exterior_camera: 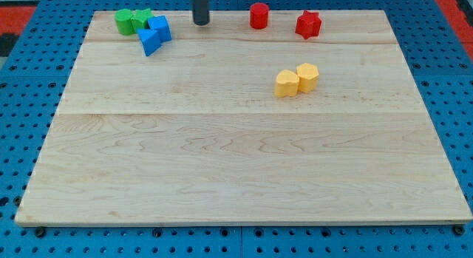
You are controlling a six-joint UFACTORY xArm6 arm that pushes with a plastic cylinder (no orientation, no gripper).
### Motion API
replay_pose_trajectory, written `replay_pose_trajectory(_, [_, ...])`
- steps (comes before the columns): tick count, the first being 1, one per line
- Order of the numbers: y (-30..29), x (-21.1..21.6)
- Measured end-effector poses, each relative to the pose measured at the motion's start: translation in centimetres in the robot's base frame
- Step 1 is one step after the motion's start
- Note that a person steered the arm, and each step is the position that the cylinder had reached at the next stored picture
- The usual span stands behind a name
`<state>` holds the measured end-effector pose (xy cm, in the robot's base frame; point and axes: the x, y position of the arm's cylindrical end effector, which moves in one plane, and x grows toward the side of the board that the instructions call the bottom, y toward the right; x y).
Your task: Separate the blue blocks from the green blocks
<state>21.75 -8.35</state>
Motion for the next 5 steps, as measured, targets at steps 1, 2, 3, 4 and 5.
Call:
replay_pose_trajectory(1, [-2.5,0.0])
replay_pose_trajectory(2, [-4.2,0.0])
replay_pose_trajectory(3, [-4.7,0.7])
replay_pose_trajectory(4, [-4.9,2.5])
replay_pose_trajectory(5, [-4.9,4.7])
